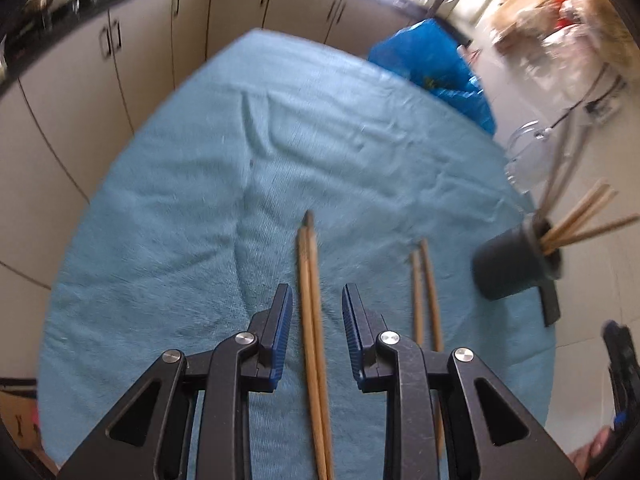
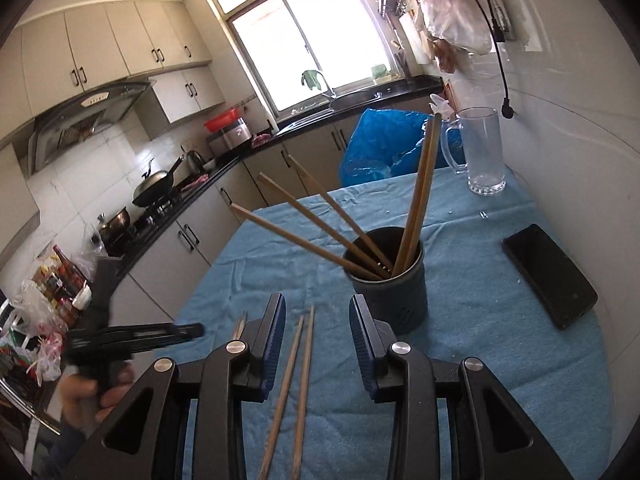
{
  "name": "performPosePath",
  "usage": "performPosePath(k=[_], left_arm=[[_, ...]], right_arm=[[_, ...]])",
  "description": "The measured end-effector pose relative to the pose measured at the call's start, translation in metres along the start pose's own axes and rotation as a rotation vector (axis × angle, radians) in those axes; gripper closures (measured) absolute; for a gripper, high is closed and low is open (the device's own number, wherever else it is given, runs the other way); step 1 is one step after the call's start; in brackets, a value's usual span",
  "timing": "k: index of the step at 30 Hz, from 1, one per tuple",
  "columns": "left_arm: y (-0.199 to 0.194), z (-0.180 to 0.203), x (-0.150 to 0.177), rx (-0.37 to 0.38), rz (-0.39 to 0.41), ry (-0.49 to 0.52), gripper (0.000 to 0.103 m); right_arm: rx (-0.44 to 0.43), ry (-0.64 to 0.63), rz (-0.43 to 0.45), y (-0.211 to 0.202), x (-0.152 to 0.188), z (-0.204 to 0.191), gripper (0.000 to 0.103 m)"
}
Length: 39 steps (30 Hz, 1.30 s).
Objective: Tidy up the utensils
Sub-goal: 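Move both open grippers back to the chopsticks on the towel, then close the left gripper on a wooden chopstick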
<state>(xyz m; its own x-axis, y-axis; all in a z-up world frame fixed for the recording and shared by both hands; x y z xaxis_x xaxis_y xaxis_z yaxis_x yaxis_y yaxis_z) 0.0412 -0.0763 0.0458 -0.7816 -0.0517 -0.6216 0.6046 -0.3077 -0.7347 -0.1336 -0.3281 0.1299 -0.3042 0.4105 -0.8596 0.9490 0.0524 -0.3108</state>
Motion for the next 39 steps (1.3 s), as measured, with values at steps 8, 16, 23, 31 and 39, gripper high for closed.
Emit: performPosePath(k=[8, 16, 23, 31, 39], left_arm=[[0.045, -0.002, 0.002, -0.061, -0.056, 0.001, 0.086], [0.05, -0.01, 0.0, -0.09, -0.039, 0.012, 0.088], [0.032, -0.039, 0.009, -0.132, -0.03, 0.01, 0.092], [0.025, -0.046, 0.005, 0.027, -0.053, -0.093, 0.092], [0.05, -0.01, -0.002, -0.013, -0.065, -0.021, 0.092]], right_arm=[[0.003, -0.008, -0.014, 0.001, 0.003, 0.0, 0.067], [-0.008, -0.023, -0.025, 0.004, 0.006, -0.008, 0.067], [-0.053, -0.084, -0.06, 0.009, 0.014, -0.031, 0.067], [-0.093, -0.141, -0.092, 0.024, 0.021, -0.065, 0.067], [-0.07, -0.146, -0.109, 0.027, 0.028, -0.065, 0.067]])
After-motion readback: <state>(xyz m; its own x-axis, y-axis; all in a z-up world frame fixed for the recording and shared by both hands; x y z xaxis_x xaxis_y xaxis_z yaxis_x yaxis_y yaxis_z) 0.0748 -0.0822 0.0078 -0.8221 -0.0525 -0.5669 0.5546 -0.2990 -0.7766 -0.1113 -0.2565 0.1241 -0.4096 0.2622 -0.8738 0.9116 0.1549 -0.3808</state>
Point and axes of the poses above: each gripper's, at about its wrist camera, not at the fingertips, and y roughly the way its jaws point, z to its right, x to its underside, the point moved 2 cm from there along y, roughly the way its jaws point, and after that the axes turned 15 degrees about z, right-handed, at the moved point
